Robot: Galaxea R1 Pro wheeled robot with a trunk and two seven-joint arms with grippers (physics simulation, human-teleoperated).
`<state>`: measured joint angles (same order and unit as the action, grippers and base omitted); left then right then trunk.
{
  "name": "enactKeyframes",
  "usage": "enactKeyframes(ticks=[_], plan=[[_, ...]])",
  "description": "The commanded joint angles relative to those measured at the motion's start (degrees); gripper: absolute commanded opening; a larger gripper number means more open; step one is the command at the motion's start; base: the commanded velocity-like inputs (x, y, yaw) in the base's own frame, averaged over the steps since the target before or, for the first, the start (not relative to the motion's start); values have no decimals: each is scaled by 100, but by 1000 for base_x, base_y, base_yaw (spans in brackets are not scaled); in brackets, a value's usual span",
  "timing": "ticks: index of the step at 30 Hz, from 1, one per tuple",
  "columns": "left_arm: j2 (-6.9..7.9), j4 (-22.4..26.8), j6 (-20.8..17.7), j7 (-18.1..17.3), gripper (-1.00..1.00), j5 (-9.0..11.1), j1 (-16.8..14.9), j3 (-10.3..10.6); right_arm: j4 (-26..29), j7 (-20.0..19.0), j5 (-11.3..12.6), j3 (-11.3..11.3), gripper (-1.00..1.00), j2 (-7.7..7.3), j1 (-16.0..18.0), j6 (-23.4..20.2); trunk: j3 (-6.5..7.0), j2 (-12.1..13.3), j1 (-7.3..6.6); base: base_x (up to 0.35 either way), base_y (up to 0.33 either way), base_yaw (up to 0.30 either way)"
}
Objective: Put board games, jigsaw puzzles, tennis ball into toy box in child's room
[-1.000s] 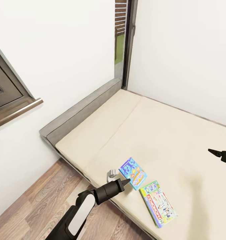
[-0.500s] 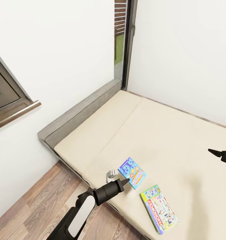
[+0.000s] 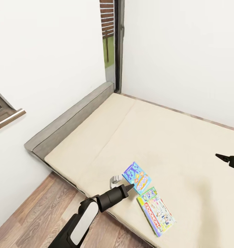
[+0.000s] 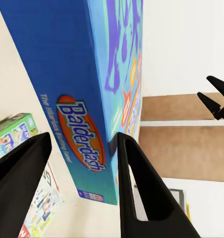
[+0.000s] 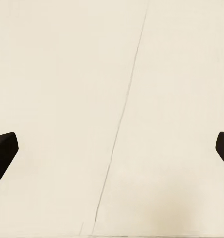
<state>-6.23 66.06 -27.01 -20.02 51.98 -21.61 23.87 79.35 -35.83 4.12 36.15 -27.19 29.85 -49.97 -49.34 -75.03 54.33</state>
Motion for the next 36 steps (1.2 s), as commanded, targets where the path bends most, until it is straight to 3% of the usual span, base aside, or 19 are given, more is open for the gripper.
enactKeyframes(ticks=[1,4,17,24,36], plan=[[-1,13,-43,1,-100,54,-2,-6,2,6,41,6,100,-1,5,-48,-4,-2,0,1,0,-273],[-1,36,-48,-5,-100,70,-2,-15,2,6,42,6,100,-1,8,-48,-4,-2,0,0,0,-276],[49,136,-66,-18,-100,69,22,-234,-11,6,31,-21,100,17,4,-64,241,519,-286,0,0,-277],[58,136,-67,-28,-100,51,24,-255,2,6,16,-16,100,199,10,-72,405,800,-439,0,0,-233],[60,128,-60,-21,-100,10,30,-254,177,6,11,-10,100,338,-19,-63,714,1281,-703,0,0,-179]])
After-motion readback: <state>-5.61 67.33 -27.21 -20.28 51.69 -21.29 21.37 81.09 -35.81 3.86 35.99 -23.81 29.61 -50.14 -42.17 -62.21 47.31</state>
